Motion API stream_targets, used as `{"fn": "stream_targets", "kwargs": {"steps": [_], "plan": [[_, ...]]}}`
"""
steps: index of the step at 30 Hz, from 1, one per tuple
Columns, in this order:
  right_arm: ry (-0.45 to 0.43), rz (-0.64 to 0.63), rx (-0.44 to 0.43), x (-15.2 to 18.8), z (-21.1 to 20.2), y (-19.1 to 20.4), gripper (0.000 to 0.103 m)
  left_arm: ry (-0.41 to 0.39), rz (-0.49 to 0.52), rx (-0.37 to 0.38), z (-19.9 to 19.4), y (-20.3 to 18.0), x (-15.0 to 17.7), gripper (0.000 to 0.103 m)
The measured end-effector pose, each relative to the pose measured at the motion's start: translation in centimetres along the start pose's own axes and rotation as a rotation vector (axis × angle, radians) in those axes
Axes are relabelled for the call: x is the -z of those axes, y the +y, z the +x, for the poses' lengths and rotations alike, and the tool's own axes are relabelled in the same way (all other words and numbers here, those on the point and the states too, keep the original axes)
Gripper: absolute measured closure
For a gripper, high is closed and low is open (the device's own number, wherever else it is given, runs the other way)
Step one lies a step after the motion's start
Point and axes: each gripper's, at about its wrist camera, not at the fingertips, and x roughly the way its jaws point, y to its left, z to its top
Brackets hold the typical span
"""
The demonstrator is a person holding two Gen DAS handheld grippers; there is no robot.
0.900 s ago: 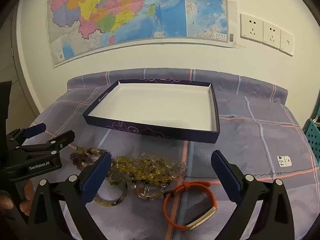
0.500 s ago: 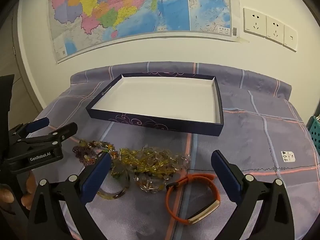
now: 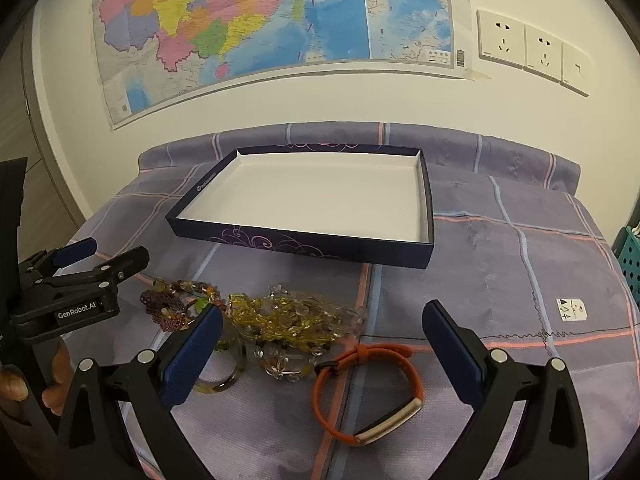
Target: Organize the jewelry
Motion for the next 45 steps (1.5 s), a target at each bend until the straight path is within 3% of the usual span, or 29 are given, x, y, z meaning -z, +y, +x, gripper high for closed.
{"fn": "stream_targets", "kwargs": {"steps": [45], "plan": [[0.042,-0.043,0.02,0.6,-0.1,-0.5,0.006,0.051,0.013,0.04,1.2,-0.7,0.6,0.005]]}}
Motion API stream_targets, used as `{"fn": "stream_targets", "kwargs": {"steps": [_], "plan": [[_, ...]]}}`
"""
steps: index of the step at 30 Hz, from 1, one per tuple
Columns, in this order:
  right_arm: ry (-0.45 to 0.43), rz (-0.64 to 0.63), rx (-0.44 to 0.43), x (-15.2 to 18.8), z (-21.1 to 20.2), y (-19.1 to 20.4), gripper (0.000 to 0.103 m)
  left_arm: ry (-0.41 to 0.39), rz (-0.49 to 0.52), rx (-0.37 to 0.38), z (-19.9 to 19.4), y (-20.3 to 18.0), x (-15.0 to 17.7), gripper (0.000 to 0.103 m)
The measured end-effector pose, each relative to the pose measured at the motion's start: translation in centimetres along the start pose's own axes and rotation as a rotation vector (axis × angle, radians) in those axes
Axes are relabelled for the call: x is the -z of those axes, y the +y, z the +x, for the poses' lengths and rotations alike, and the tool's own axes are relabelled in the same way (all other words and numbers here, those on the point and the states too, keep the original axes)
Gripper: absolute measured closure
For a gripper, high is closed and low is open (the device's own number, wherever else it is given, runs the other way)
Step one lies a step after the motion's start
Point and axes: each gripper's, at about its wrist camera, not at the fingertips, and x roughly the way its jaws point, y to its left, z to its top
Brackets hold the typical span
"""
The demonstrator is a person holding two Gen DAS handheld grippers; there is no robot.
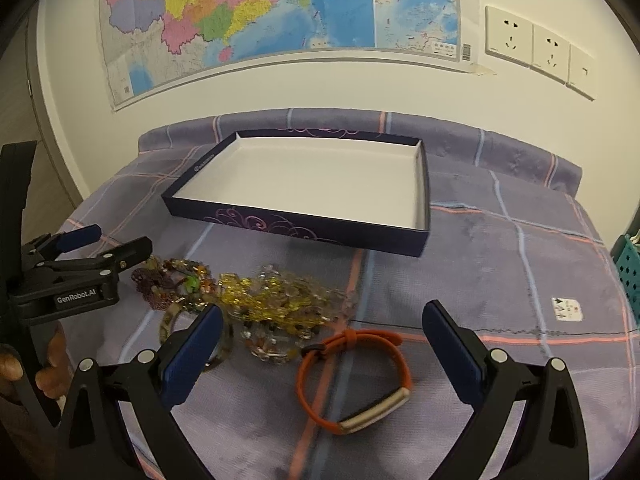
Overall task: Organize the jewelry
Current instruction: 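Grasp the tortoiseshell bangle with the left tool while the right tool grasps the orange smartwatch strap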
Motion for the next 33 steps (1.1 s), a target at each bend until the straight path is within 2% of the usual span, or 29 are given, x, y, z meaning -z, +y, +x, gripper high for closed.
{"fn": "stream_targets", "kwargs": {"steps": [3,5,8,10,15,20,24,28,33], "plan": [[0.012,-0.008,0.036,0.1,-0.2,-1.1,0.007,0.009,0.011,0.018,0.2,0.0,0.1,0.005],[0.032,-0.001,0.06,0.3,-0.2,-2.1,0.012,0.015,0.019,0.032,0.3,0.0,0.3,0.005],[0.07,0.027,0.056,1.0,0.0,-3.6,0.021,0.022,0.036,0.054,0.3,0.2,0.7,0.005],[0.086,0.04,0.047,1.5,0.1,-4.2,0.022,0.032,0.048,0.067,0.4,0.2,1.0,0.005],[0.107,0.042,0.012,2.0,0.4,-4.3,0.034,0.064,0.109,0.132,0.0,-0.7,2.2,0.005],[0.113,0.032,-0.009,1.8,0.7,-4.3,0.039,0.081,0.18,0.174,-0.7,-2.2,3.3,0.005],[0.118,0.031,-0.021,1.7,0.8,-4.5,0.043,0.088,0.195,0.186,-1.0,-2.8,3.5,0.008],[0.129,0.019,-0.032,1.7,1.0,-4.4,0.048,0.107,0.197,0.194,-1.0,-3.2,3.4,0.017],[0.144,0.01,-0.044,1.6,1.3,-4.4,0.062,0.13,0.199,0.218,-1.1,-3.5,3.6,0.025]]}}
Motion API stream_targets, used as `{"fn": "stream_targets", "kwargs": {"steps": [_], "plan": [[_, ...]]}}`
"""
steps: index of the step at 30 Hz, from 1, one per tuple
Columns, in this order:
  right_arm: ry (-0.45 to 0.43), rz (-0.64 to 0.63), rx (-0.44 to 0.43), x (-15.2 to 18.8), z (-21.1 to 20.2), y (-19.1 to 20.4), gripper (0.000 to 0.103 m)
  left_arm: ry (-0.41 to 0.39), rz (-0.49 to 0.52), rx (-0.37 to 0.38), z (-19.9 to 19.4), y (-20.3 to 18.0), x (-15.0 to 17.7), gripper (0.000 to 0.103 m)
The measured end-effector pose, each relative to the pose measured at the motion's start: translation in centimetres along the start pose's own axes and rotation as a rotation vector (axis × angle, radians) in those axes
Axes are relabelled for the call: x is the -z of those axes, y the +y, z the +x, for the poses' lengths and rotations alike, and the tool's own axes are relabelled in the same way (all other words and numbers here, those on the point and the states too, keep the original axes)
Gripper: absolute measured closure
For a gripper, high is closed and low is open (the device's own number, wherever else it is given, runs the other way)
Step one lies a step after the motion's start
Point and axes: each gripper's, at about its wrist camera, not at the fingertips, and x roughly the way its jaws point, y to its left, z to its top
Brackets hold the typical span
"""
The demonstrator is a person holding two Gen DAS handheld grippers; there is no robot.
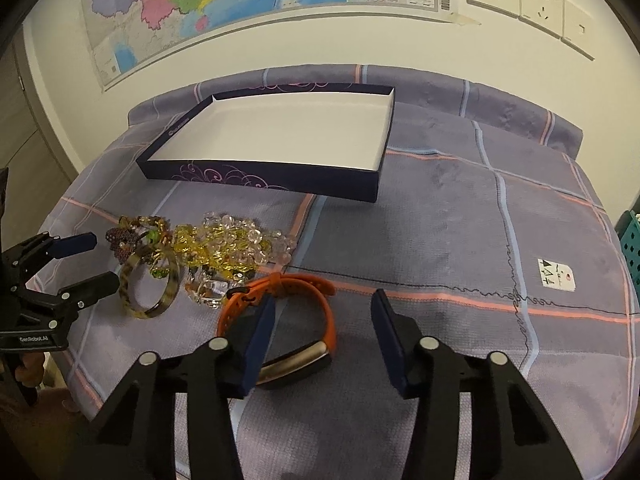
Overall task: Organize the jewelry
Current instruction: 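Grasp the tortoiseshell bangle with the left tool while the right tool grasps the orange smartwatch strap, then carry the bangle and smartwatch into the white box lid and open both tools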
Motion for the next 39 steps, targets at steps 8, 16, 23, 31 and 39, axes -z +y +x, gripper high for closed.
{"fn": "stream_targets", "kwargs": {"steps": [8,16,23,31,39], "plan": [[0.047,-0.007,-0.035,0.1,0.9,0.1,0.081,0.056,0.016,0.107,0.5,-0.8,0.2,0.048],[0.063,-0.012,-0.061,0.3,0.6,0.2,0.09,0.109,-0.042,0.223,1.6,-0.2,0.0,0.064],[0.076,-0.051,-0.045,0.0,0.7,0.6,0.085,0.145,-0.042,0.235,2.5,-0.2,-0.8,0.083],[0.088,-0.075,-0.049,0.0,0.9,0.9,0.091,0.15,-0.004,0.215,2.9,-0.9,-1.3,0.096],[0.043,-0.022,-0.085,-0.7,-0.8,-0.3,0.099,0.104,0.015,0.262,1.1,-0.8,-1.4,0.096]]}}
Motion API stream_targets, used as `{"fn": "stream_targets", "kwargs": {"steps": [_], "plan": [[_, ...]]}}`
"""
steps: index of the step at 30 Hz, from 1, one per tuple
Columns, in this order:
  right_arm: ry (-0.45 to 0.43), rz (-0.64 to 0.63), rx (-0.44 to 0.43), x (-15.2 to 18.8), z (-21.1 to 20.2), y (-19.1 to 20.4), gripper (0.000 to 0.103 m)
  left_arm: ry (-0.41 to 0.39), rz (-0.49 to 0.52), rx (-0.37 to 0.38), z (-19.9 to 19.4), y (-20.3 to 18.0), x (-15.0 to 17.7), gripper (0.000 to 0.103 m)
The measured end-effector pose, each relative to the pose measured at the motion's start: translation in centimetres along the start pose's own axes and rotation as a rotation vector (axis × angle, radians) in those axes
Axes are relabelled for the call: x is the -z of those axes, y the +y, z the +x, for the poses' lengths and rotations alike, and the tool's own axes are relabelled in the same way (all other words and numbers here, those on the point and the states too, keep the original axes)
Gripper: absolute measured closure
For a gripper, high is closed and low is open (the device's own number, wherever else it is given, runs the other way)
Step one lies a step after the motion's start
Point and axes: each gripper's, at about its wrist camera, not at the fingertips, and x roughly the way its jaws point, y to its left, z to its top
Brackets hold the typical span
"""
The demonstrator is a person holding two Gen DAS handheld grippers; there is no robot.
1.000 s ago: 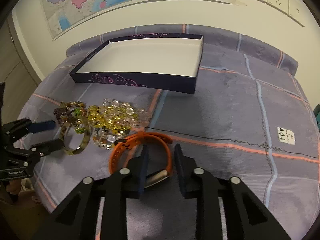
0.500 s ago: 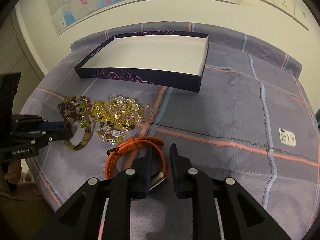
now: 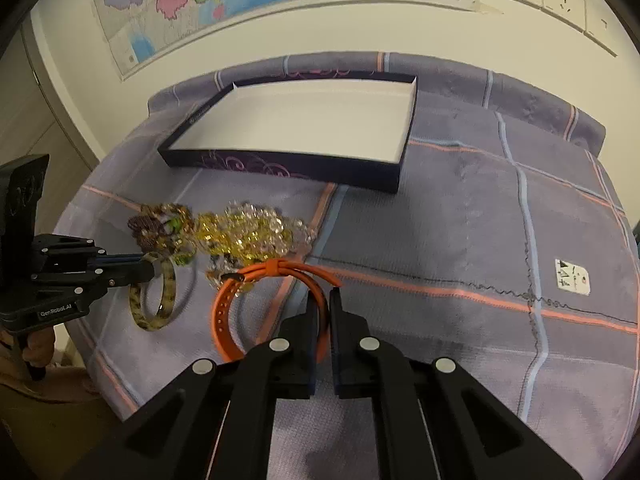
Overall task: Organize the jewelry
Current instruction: 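Carry the bangle and smartwatch into the white box lid and open both tools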
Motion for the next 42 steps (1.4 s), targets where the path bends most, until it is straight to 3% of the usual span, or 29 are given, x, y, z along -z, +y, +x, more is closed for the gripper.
{"fn": "stream_targets", "kwargs": {"steps": [5,10,19,29,42], "plan": [[-0.043,0.015,-0.035,-1.8,-0.8,0.2,0.099,-0.057,-0.007,0.034,-2.4,0.9,-1.5,0.096],[-0.106,0.004,-0.042,-5.7,-0.8,0.5,0.099,-0.118,-0.002,-0.001,-4.1,2.8,-4.8,0.096],[-0.116,0.039,-0.005,-13.9,3.5,-0.5,0.099,-0.151,-0.023,-0.042,-2.2,6.3,-12.7,0.096],[-0.025,0.207,0.027,-19.1,11.6,-4.1,0.099,-0.089,-0.076,-0.104,4.8,11.0,-19.4,0.096],[0.018,0.298,0.051,-21.0,14.8,-5.0,0.098,0.015,-0.128,-0.146,10.3,13.7,-23.0,0.095]]}}
